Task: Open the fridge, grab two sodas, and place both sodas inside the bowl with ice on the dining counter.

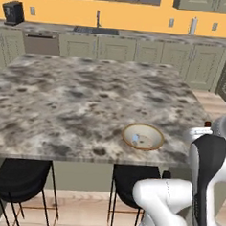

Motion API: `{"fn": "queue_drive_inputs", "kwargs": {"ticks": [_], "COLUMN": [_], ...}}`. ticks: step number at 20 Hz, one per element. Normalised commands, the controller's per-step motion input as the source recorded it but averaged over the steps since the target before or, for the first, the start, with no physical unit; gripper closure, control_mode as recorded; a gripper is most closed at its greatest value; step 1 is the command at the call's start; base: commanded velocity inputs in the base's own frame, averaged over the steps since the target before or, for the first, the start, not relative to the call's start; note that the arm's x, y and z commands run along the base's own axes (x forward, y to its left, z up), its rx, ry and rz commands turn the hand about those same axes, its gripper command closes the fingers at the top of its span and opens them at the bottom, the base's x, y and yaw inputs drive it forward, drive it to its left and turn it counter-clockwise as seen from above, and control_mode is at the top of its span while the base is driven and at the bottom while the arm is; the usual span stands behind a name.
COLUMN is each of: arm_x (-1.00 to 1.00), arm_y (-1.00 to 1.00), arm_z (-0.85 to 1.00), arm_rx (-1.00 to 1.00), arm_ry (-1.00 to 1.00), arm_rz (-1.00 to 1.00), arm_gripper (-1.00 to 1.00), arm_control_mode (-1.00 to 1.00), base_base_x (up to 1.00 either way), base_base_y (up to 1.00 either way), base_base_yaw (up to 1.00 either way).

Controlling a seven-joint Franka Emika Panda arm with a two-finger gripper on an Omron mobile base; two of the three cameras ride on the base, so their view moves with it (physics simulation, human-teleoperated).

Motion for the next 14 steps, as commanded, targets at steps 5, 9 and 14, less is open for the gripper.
{"fn": "queue_drive_inputs", "kwargs": {"ticks": [5,9,14], "arm_x": [0.79,1.00,1.00], "arm_y": [-0.08,-0.26,-0.06], "arm_z": [-0.04,-0.14,-0.19], "arm_rx": [0.04,0.16,0.15], "arm_ry": [0.05,0.11,0.16], "arm_rz": [-0.05,0.02,0.04], "arm_gripper": [1.00,1.00,1.00], "arm_control_mode": [-1.00,-1.00,-1.00], "base_base_x": [0.20,0.00,0.00], "base_base_y": [0.00,0.00,0.00], "base_base_yaw": [-0.05,0.00,0.00]}}
